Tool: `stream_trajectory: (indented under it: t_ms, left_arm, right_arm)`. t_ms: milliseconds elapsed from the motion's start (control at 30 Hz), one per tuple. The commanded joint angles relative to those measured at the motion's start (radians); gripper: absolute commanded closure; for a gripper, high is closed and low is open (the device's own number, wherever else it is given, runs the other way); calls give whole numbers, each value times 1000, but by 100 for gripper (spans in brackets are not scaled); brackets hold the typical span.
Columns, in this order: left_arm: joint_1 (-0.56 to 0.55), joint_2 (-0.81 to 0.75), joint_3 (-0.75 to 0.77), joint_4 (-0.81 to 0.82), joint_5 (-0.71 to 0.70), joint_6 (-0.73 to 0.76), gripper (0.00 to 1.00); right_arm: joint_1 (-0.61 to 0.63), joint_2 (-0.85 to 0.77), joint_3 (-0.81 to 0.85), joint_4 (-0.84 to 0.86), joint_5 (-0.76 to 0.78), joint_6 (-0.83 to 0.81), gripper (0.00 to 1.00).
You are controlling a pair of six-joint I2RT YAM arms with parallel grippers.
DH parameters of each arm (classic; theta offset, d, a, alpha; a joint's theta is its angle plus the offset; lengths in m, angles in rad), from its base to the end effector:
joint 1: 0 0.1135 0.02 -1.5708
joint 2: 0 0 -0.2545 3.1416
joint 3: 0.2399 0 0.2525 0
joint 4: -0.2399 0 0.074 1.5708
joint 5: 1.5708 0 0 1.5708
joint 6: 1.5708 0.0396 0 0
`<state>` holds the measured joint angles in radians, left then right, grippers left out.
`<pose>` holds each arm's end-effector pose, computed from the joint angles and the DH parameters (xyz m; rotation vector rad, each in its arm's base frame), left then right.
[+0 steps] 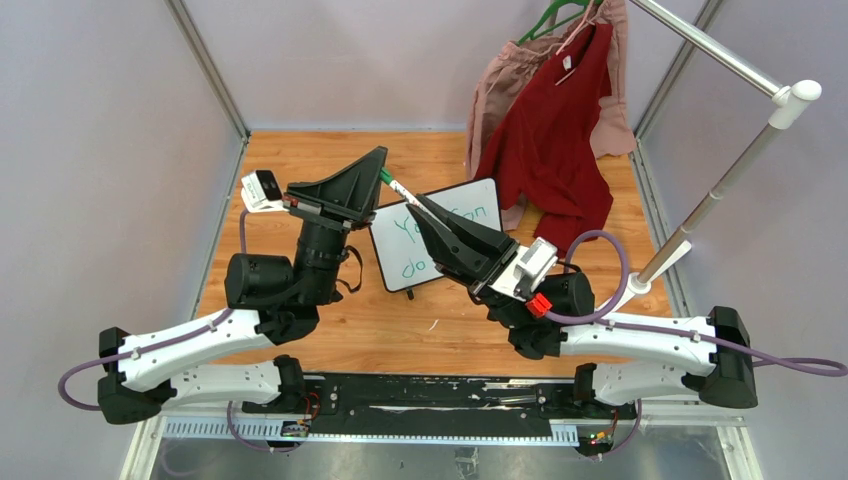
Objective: Write a sentence on the whiteboard
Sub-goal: Close the pen cap, then place the whiteboard marker at the center of the board.
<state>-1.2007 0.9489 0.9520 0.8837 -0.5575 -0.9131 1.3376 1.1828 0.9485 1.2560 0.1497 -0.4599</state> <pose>0.0864 -0.1647 0.4645 -0.5031 0.8521 -1.7780 0.0601 0.2275 0.4470 -0.3478 0.4686 0.8124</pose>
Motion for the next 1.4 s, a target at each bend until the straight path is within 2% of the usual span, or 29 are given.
stream_trajectory:
  t_ms: [0,133,167,367,633,800,967,1167,1267,1367]
  left_arm:
    - [-102,77,-45,-233,220,-43,100]
    - [-102,32,-80,-226,159,-25,100]
    - [-102,8,-96,-227,129,-1,97]
    - [-100,-165,-162,-307,-52,143,44]
    - [-100,-334,-215,-408,-157,240,1]
    - [-100,-468,-234,-596,-321,366,0]
    - [-100,-551,-234,-864,-513,423,0]
    - [-101,-620,-269,-1186,-681,368,0]
    - [-100,-651,-309,-1272,-722,338,0]
    - [-100,-690,-342,-1310,-729,319,0]
  right_arm:
    - [-25,51,60,-145,104,-38,100]
    - [-25,16,19,-138,96,-29,100]
    - [-23,0,4,-146,94,-22,100]
    - [-23,-141,-75,-258,27,45,100]
    - [-24,-358,-166,-520,-41,144,100]
    - [-23,-493,-273,-735,16,265,100]
    - [-32,-584,-445,-821,129,446,100]
    - [-99,-611,-623,-836,192,778,100]
    - [-196,-579,-696,-821,164,979,100]
    - [-281,-534,-752,-785,92,1103,100]
